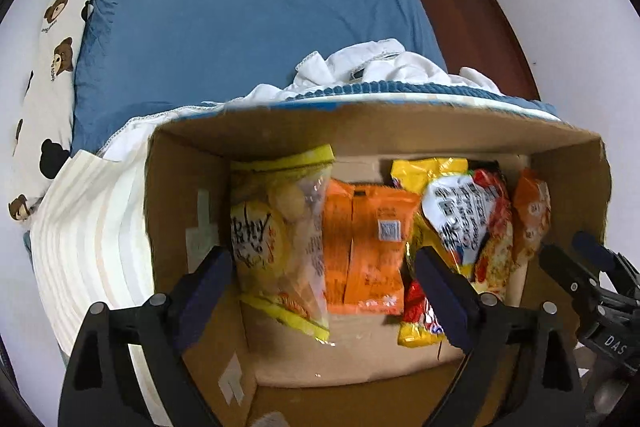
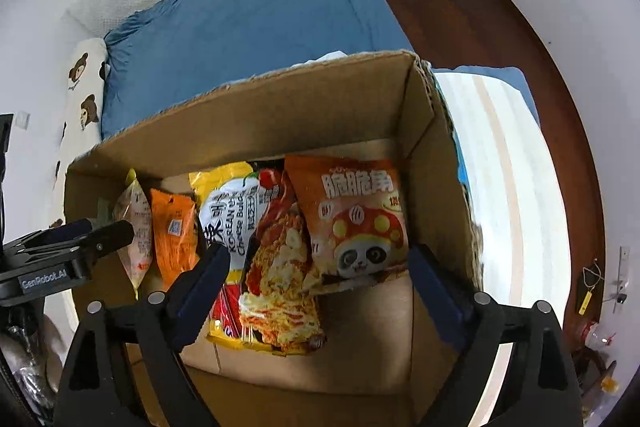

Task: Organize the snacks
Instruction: 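Lift both packs into the cardboard box and open both tools, then grasp the Franzzi cookie pack with left tool while right tool grasps the brown cracker pack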

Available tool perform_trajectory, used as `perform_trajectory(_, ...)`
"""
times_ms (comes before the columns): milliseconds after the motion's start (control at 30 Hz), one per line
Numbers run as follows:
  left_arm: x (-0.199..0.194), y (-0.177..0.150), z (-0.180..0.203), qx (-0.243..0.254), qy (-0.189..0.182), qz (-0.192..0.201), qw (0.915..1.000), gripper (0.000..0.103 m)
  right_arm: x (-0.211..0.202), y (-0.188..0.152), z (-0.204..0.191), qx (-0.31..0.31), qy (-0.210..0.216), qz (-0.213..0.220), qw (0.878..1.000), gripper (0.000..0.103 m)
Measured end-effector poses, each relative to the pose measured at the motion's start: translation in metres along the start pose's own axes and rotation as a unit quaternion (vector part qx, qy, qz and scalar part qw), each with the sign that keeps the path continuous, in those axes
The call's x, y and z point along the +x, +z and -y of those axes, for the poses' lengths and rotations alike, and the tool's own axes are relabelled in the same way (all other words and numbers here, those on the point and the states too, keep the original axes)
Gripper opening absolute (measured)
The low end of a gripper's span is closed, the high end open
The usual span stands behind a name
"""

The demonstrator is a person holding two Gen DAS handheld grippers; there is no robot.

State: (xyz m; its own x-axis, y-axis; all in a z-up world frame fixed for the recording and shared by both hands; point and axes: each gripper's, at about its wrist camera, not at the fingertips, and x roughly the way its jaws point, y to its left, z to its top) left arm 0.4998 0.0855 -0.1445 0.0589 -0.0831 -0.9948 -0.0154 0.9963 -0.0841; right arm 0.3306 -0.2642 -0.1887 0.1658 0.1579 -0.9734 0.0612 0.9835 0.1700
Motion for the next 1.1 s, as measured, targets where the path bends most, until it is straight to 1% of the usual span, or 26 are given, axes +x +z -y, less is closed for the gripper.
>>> perform_trajectory(100,-0.011,-0.016,0.002,-0.005,-0.008,0.021,0.9997,0.094,-0.013,-0.011,-0.002,0.000,0.007,0.009,1.000,0.093)
perform_trajectory(167,-0.024,-0.032,0.003,-0.009,-0.011,0.045,0.9989,0.094,-0.024,-0.021,-0.003,-0.006,0.006,0.019,1.000,0.093)
perform_trajectory(300,-0.048,-0.063,0.008,-0.003,-0.004,0.089,0.9960,0.094,-0.046,-0.047,-0.008,-0.022,0.001,0.040,0.999,0.093)
perform_trajectory(433,-0.070,-0.095,0.017,0.006,0.003,0.119,0.9928,0.094,-0.066,-0.073,-0.014,-0.033,0.003,0.054,0.998,0.093)
perform_trajectory(533,-0.083,-0.117,0.021,0.008,0.006,0.137,0.9905,0.094,-0.082,-0.094,-0.017,-0.039,0.006,0.066,0.997,0.093)
perform_trajectory(633,-0.093,-0.135,0.023,0.009,0.005,0.146,0.9893,0.094,-0.096,-0.115,-0.017,-0.042,0.014,0.076,0.996,0.093)
perform_trajectory(767,-0.106,-0.172,0.027,0.011,0.011,0.170,0.9854,0.094,-0.115,-0.149,-0.014,-0.043,0.027,0.088,0.995,0.093)
perform_trajectory(867,-0.106,-0.205,0.030,0.012,0.023,0.175,0.9843,0.094,-0.123,-0.180,-0.007,-0.037,0.040,0.091,0.994,0.093)
perform_trajectory(933,-0.099,-0.226,0.033,0.018,0.029,0.167,0.9853,0.094,-0.123,-0.203,0.002,-0.027,0.049,0.088,0.995,0.093)
perform_trajectory(1033,-0.075,-0.254,0.035,0.031,0.042,0.145,0.9881,0.094,-0.114,-0.232,0.014,-0.014,0.053,0.074,0.996,0.093)
perform_trajectory(1100,-0.050,-0.267,0.039,0.040,0.048,0.113,0.9916,0.094,-0.101,-0.246,0.023,-0.012,0.046,0.060,0.997,0.093)
